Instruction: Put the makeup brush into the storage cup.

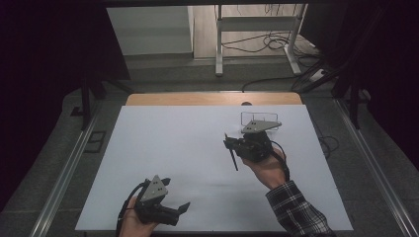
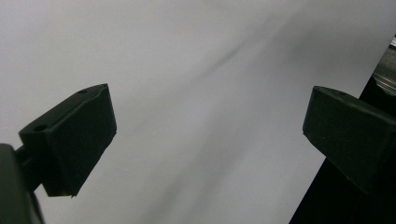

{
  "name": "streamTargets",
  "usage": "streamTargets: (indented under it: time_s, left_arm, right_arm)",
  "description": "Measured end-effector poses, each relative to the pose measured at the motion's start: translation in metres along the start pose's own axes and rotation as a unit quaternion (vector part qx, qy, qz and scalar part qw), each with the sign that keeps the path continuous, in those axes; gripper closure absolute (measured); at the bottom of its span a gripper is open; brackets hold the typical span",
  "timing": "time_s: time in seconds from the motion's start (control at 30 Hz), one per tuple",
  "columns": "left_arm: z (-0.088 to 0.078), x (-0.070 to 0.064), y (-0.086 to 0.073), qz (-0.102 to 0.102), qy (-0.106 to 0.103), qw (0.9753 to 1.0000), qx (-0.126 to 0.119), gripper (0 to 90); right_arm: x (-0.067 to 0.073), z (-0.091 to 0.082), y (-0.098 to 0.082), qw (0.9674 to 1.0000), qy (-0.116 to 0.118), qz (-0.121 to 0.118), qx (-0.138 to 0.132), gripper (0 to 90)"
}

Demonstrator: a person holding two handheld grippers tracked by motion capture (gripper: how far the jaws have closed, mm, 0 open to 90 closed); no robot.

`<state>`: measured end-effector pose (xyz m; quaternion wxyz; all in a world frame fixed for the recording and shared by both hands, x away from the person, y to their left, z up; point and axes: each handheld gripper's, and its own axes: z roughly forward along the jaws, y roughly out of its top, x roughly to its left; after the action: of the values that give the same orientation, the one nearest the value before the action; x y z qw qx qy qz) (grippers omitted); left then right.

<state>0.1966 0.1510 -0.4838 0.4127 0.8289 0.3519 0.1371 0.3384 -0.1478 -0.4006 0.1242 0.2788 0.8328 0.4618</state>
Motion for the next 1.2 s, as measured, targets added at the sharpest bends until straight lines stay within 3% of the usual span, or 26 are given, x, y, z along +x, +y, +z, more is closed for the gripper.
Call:
streamTargets:
  time_s: [0.17,1.2]
  left_arm:
    - [-0.002,-0.001,-0.003,0.006,0.009,0.9999,0.003,3.0]
    - [-0.014,0.001,-0.012,-0.001,0.022,0.9998,-0.002,2.4]
  right_arm:
    - [-0.009,-0.001,0.003,1.0000,-0.008,0.003,-0.004,83.2]
    - [-0.056,0.009,0.017,0.9987,-0.049,0.017,-0.005,83.2]
